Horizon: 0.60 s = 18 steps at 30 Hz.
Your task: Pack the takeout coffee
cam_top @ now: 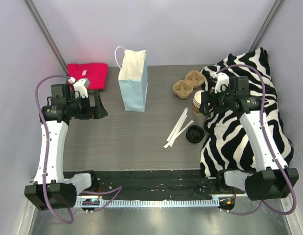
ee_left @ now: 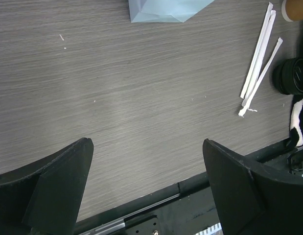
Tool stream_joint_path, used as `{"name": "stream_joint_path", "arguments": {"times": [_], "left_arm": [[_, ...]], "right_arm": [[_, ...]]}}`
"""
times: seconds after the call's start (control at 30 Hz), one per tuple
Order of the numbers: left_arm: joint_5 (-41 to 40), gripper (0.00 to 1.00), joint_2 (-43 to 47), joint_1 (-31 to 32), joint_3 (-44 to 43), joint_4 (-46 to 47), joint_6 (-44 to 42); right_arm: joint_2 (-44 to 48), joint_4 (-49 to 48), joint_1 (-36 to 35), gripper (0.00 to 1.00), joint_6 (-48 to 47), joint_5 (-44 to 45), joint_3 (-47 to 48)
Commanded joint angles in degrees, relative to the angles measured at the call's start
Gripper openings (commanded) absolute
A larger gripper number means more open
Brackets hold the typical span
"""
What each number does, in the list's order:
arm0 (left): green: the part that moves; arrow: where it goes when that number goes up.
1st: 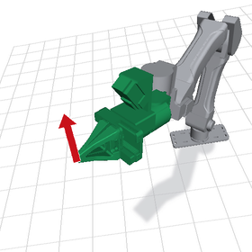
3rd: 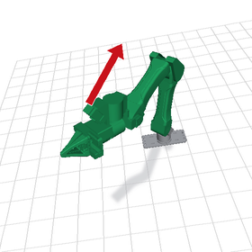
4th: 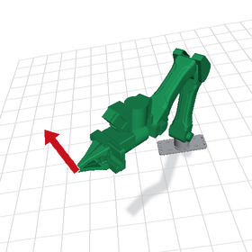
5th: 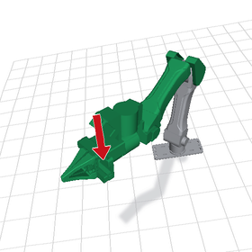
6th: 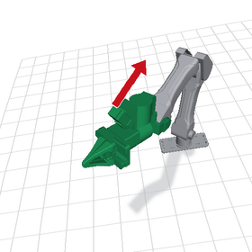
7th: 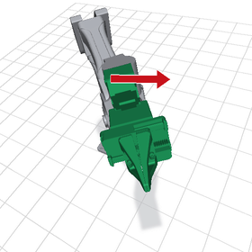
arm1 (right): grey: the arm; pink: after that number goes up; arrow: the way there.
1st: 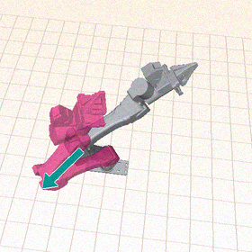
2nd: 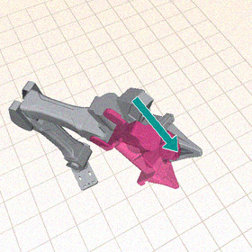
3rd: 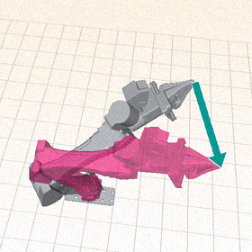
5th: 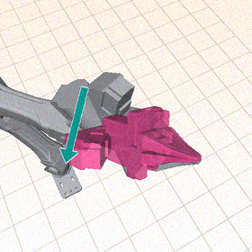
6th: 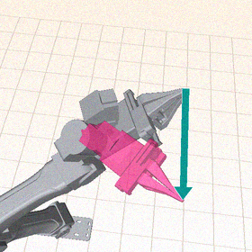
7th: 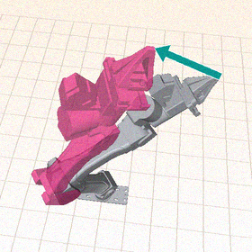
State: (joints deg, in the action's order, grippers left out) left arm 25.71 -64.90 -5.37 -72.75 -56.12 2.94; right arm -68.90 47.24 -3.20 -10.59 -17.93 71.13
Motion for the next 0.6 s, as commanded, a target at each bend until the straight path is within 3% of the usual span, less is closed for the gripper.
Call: {"name": "stream_joint_path", "arguments": {"times": [0.0, 0.23, 0.57], "left_arm": [[0.8, 1.0, 0.4, -0.2, -0.5, -0.2, -0.4], [-0.3, 1.0, -2.1, -0.2, -2.1, 0.0, -0.2], [1.0, 1.0, -2.5, -0.1, -1.8, 0.3, -0.4]], "right_arm": [[-1.4, 0.2, -0.1, 1.0, -1.6, 3.7, 2.4], [-9.8, 1.4, -0.1, 1.0, -2.9, 9.1, 10.2], [-22.4, 3.6, 0.7, 0.98, -2.8, 8.1, 21.1]]}}
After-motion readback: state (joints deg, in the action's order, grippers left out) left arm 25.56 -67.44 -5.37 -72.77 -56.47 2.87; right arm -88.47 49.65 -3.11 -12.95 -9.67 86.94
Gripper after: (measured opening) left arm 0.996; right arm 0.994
